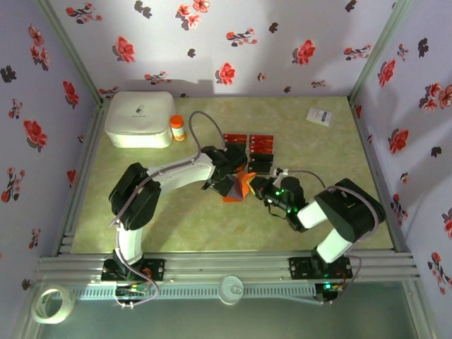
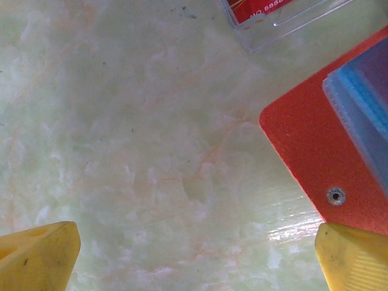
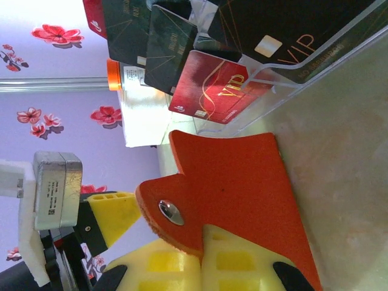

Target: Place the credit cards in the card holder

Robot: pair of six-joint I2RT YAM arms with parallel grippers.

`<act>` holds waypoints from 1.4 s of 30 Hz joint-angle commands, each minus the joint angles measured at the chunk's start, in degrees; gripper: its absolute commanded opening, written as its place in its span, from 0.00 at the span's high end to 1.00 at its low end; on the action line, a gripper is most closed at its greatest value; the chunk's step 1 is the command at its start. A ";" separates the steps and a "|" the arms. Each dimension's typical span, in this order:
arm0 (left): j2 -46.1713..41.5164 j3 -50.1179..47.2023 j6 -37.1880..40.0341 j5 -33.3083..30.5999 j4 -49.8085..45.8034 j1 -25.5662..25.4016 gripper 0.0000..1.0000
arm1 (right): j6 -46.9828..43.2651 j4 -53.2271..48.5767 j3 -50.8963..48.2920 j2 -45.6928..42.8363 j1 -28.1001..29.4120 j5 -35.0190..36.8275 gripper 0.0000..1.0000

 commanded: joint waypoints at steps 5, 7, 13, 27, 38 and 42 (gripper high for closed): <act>2.41 3.31 1.02 -1.99 -2.33 -0.44 0.00 | 1.38 9.74 -0.71 6.11 2.36 1.95 1.00; 2.47 3.43 0.70 -1.99 -2.14 -0.57 0.00 | 1.26 9.74 -0.62 6.25 2.99 2.32 1.00; 2.36 3.34 -0.51 -1.75 -0.97 -0.53 0.00 | 1.35 9.74 -0.71 6.14 3.43 2.93 1.00; 1.36 2.74 -2.05 -0.66 2.20 -0.53 0.00 | 1.67 9.74 -2.43 5.67 3.54 4.33 1.00; 3.41 5.60 -2.65 2.30 3.12 -0.58 0.00 | 2.19 9.73 -4.94 6.05 3.52 5.62 1.00; 4.44 7.01 -2.67 2.82 3.14 -0.79 0.00 | 2.44 9.76 -6.14 5.98 3.54 6.37 1.00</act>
